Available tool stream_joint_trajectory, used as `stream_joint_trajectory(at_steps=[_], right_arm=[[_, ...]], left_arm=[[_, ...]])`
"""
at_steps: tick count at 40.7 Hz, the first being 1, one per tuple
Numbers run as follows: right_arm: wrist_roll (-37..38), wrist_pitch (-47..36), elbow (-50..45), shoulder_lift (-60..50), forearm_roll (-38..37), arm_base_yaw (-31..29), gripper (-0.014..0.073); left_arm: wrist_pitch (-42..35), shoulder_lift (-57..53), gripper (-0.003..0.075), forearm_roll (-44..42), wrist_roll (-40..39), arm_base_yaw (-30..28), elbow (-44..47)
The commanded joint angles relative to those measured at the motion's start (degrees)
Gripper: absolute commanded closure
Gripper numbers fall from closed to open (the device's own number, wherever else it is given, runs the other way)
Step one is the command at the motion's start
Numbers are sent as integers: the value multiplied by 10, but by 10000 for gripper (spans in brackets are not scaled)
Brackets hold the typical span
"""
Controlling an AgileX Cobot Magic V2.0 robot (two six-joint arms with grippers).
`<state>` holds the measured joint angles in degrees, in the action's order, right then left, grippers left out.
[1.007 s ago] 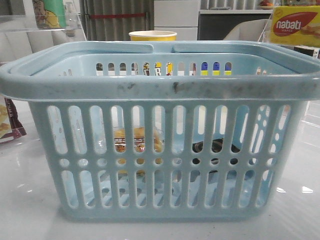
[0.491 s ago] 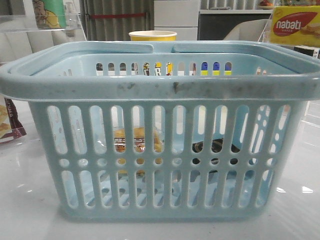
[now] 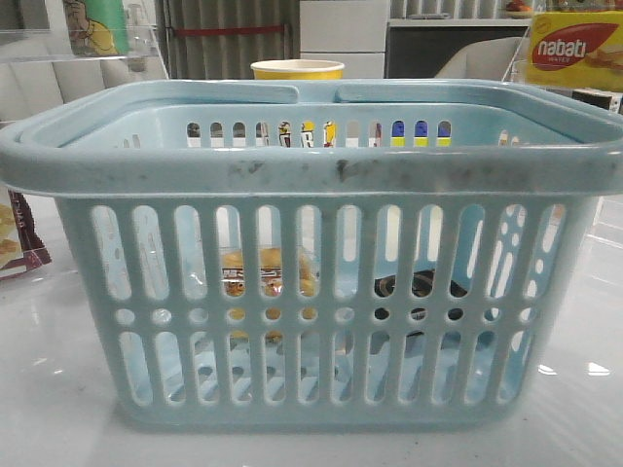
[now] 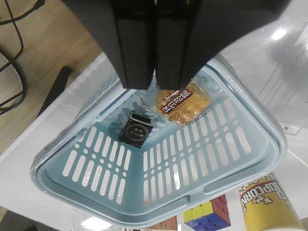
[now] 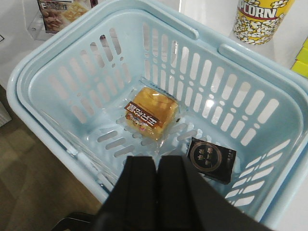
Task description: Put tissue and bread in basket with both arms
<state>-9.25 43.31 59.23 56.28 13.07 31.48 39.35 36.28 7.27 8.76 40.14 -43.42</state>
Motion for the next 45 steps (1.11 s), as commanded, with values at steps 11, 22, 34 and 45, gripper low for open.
stream_joint_trajectory(at_steps=[11, 22, 34, 45], right_arm=[[-3, -33, 15, -5, 2, 0, 536], [-3, -34, 15, -5, 2, 0, 536], [-3, -34, 15, -5, 2, 0, 536], [-3, -34, 15, -5, 2, 0, 536]], left_arm=[[-46, -12, 627, 4, -1, -9, -11], [-256, -121, 627, -1, -1, -181, 122], [-332, -256, 627, 4, -1, -324, 283], [-358, -341, 627, -14, -22, -340, 370]])
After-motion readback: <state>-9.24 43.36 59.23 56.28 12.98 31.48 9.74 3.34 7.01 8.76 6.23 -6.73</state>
